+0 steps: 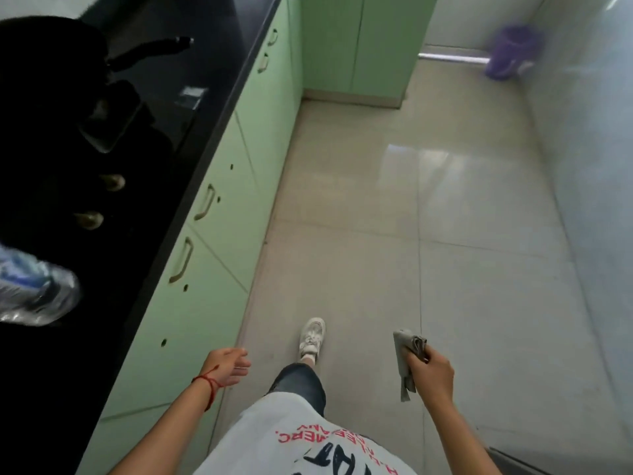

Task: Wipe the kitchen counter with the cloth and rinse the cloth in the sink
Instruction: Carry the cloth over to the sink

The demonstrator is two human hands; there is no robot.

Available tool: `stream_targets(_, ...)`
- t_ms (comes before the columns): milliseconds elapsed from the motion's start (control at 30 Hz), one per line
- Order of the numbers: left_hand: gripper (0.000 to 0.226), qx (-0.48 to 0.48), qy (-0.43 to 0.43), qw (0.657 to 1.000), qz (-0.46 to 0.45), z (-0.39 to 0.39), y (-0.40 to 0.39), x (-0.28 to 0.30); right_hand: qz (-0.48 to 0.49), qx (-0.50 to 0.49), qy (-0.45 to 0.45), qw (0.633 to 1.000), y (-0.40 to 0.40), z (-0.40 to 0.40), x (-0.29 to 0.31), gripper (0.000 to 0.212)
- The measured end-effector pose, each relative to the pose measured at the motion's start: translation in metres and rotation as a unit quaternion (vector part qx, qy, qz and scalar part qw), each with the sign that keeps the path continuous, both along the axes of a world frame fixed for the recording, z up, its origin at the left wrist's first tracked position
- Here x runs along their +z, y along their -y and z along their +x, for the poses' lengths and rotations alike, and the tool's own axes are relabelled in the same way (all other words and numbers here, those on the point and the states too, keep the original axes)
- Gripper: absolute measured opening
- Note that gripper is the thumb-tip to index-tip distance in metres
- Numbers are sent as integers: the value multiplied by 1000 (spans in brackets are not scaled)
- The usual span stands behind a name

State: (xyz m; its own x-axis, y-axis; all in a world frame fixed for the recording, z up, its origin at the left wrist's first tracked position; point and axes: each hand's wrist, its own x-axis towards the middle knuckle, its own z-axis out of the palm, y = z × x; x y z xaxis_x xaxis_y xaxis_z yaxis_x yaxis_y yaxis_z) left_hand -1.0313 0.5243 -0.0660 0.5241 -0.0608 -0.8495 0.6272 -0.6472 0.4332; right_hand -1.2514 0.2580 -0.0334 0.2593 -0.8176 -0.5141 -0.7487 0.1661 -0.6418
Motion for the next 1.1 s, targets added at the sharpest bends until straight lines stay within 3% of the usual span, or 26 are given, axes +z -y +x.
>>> stream_targets(300, 15, -73, -21, 997, 10, 130, 151, 7, 4, -40, -6, 999, 120, 108, 12, 22)
stream_targets(433, 14, -138, -6, 990, 4, 182, 232, 14, 0, -64, -9, 998, 172, 138, 10, 8)
stream_targets(633, 19, -190, 4, 982, -3, 247, 358, 8, 14, -89, -23, 996, 264, 176, -6, 7)
stream_targets(867, 16, -105, -8, 994, 2, 305, 475, 14, 27, -75, -16, 997, 401, 241, -6, 8)
stream_targets(1100, 19, -28, -14, 1000, 4, 367, 558, 20, 26, -26, -9, 999, 531, 354, 5, 4)
